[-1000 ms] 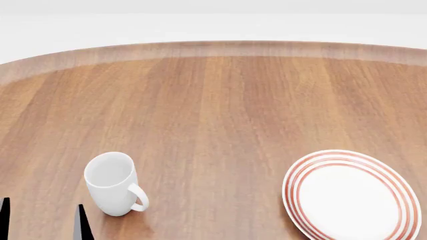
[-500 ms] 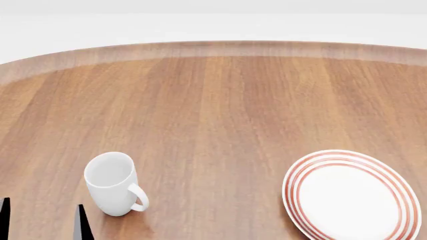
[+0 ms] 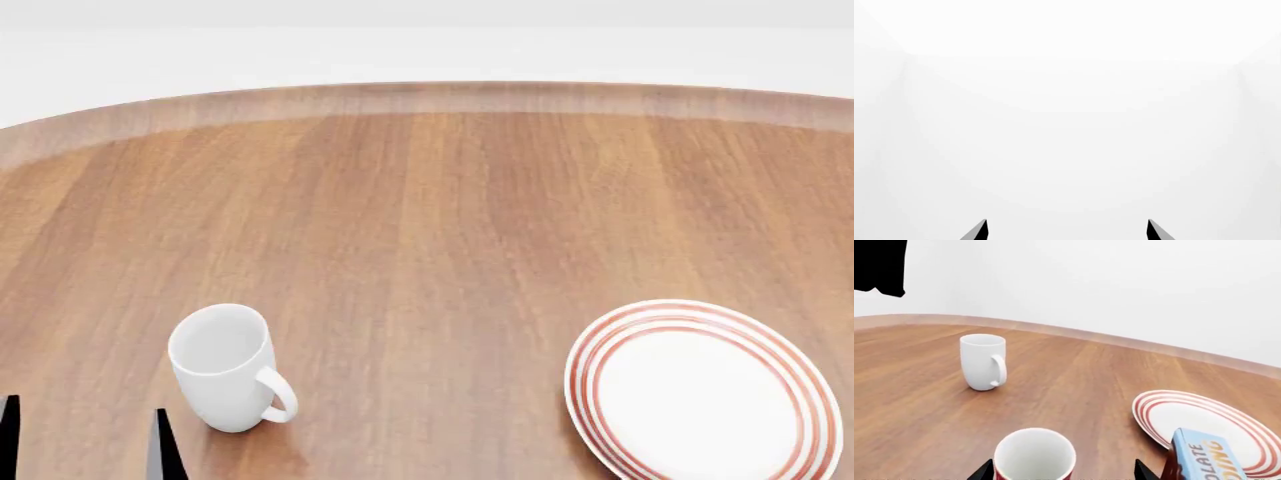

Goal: Pick up the red mug and put it on the plate

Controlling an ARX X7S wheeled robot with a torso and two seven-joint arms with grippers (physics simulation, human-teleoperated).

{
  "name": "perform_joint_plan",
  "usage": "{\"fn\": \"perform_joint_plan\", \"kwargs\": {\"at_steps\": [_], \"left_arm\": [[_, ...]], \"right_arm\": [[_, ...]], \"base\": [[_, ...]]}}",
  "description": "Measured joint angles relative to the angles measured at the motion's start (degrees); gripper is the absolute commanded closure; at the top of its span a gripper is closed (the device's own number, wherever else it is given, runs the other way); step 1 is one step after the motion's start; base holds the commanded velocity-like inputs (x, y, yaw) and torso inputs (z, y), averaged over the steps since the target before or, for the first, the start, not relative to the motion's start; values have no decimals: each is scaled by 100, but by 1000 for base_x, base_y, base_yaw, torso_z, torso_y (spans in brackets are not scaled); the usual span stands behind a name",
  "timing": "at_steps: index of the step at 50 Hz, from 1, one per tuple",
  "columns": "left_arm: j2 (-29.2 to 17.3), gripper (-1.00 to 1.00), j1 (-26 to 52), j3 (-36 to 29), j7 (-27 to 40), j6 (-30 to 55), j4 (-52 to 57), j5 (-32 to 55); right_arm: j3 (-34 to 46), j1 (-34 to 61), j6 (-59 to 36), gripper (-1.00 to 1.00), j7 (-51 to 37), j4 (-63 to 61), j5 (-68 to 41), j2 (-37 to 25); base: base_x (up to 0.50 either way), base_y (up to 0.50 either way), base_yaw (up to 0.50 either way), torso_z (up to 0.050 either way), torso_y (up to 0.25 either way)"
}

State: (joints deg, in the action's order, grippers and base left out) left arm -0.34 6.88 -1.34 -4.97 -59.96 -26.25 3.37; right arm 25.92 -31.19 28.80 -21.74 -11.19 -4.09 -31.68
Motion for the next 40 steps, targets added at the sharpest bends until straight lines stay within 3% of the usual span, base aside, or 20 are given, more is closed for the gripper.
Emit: {"fn": "perform_joint_plan", "kwargs": {"at_steps": [40], "left_arm": [[9,-100,-4,9,-33,-1,29,25]], "right_arm": [[177,25,363,-100,48,517,-121,74]], "base": [[0,0,0,0,0]]}}
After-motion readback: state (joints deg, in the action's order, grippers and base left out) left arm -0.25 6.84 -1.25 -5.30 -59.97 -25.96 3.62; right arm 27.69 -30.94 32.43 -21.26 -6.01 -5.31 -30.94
